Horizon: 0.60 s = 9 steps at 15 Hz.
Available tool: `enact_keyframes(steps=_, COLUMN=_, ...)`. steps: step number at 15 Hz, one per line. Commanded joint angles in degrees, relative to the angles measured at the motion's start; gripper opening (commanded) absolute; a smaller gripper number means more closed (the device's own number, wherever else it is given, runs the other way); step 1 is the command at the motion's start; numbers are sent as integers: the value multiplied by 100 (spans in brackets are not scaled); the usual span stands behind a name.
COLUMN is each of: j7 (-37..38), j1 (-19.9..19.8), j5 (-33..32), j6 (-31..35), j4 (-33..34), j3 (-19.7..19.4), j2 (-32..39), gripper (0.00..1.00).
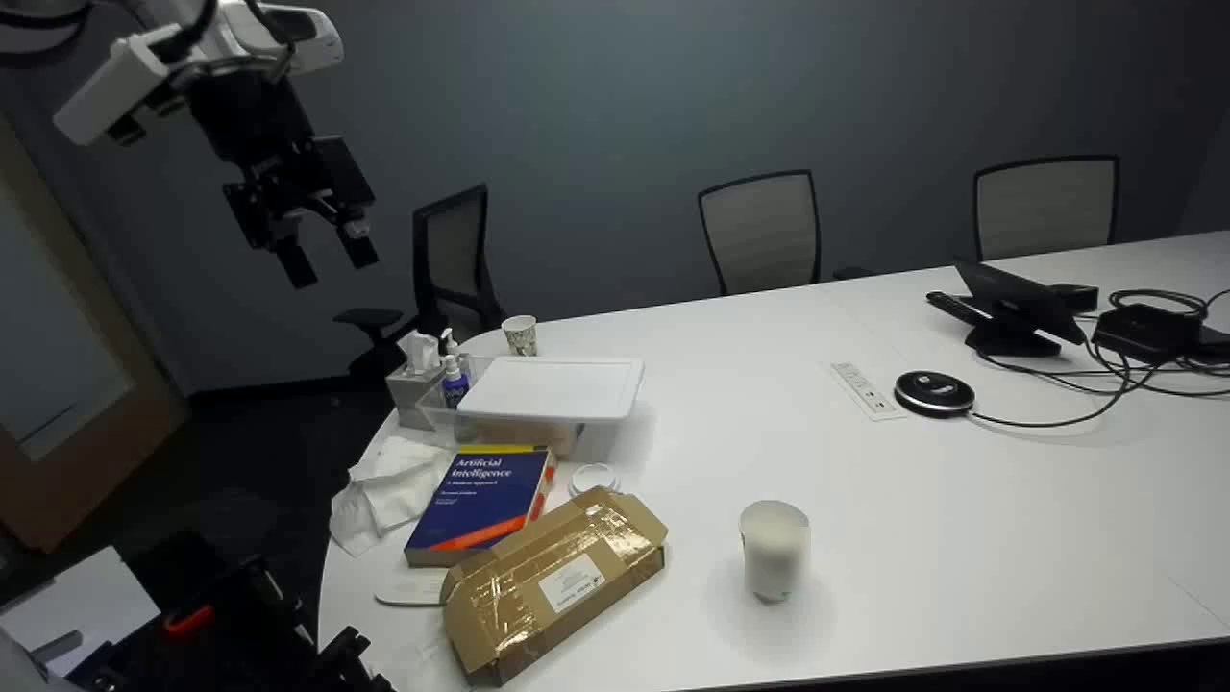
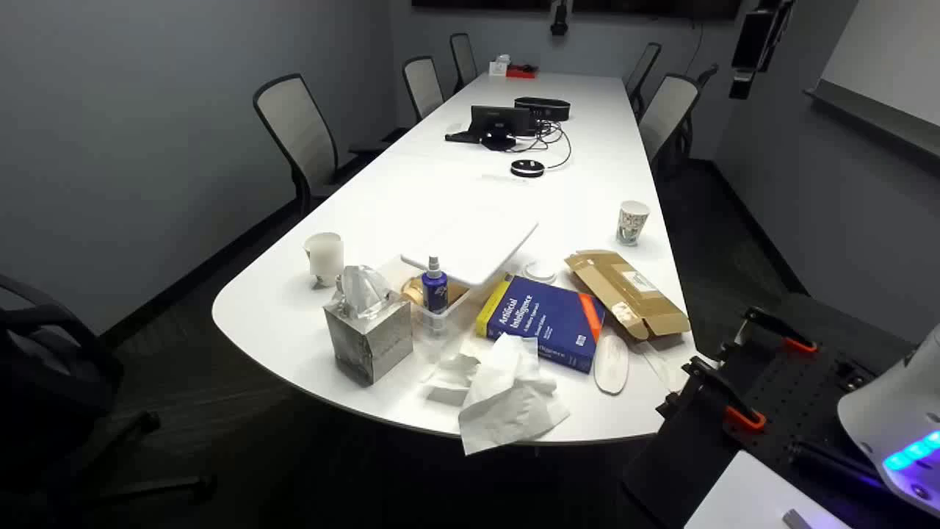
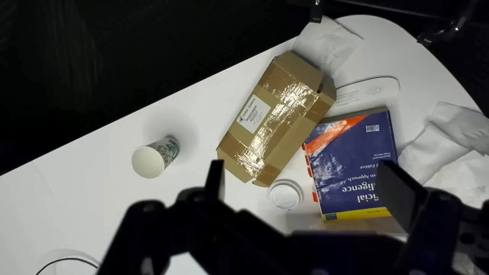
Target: Use the napkin to wipe the right side of the table near the paper cup
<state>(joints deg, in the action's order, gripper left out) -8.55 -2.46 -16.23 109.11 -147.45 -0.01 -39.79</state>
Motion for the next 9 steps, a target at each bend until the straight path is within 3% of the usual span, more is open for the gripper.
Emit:
enact_keyframes(steps=1, j7=35, j1=72, j5=-36, j6=-26, j4=14, j3=-57, j2=4, gripper=100)
enact_keyframes(steps=6, j7=35, j1=72, j5=-36, j6=-26, j4=14, j3=-57, j2=4, gripper=100)
enact_keyframes(steps=9, j7=717, j1=140, j5=84, j6=634, j4=-44, j3=211, j2=612, gripper=100)
